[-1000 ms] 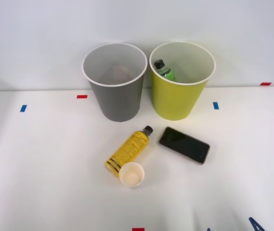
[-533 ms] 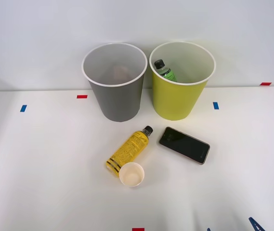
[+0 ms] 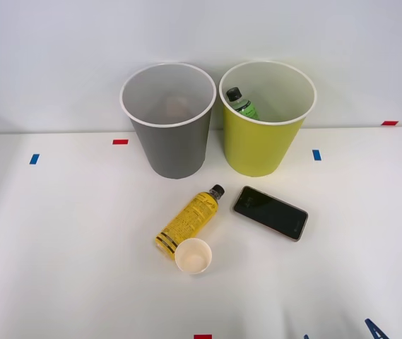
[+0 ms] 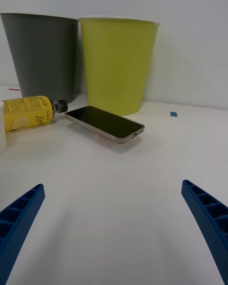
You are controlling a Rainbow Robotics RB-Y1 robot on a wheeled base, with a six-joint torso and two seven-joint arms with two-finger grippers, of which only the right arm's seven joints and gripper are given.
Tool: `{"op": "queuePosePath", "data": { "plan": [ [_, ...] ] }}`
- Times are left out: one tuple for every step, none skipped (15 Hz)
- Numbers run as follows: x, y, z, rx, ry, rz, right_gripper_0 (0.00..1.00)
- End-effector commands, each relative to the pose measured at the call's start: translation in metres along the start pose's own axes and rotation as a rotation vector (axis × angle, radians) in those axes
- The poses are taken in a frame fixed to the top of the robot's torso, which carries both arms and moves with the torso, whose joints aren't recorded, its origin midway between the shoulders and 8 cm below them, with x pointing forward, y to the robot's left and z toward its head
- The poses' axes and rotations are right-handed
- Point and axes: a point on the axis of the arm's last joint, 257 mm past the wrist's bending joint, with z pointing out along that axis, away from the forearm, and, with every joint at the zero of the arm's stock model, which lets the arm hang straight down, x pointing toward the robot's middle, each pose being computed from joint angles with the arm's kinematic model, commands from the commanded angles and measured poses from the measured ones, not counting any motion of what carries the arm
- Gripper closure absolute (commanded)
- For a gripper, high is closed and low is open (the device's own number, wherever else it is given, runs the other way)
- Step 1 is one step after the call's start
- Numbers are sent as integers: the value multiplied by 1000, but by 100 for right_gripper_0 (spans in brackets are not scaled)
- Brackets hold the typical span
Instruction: Put cans in the gray bin, plastic bottles in the light green bin
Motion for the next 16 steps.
{"op": "queuePosePath", "data": {
  "plan": [
    [0, 0, 0, 0, 0, 0, 0],
    [0, 0, 0, 0, 0, 0, 0],
    [0, 0, 0, 0, 0, 0, 0],
    [0, 0, 0, 0, 0, 0, 0],
    [0, 0, 0, 0, 0, 0, 0],
    [0, 0, 0, 0, 0, 0, 0],
    [0, 0, 0, 0, 0, 0, 0],
    [0, 0, 0, 0, 0, 0, 0],
    [0, 0, 0, 0, 0, 0, 0],
    [0, 0, 0, 0, 0, 0, 0],
    [0, 0, 0, 0, 0, 0, 0],
    [0, 0, 0, 0, 0, 0, 0],
    [0, 0, 0, 0, 0, 0, 0],
    [0, 0, 0, 0, 0, 0, 0],
    [0, 0, 0, 0, 0, 0, 0],
    [0, 0, 0, 0, 0, 0, 0]
  ]
}}
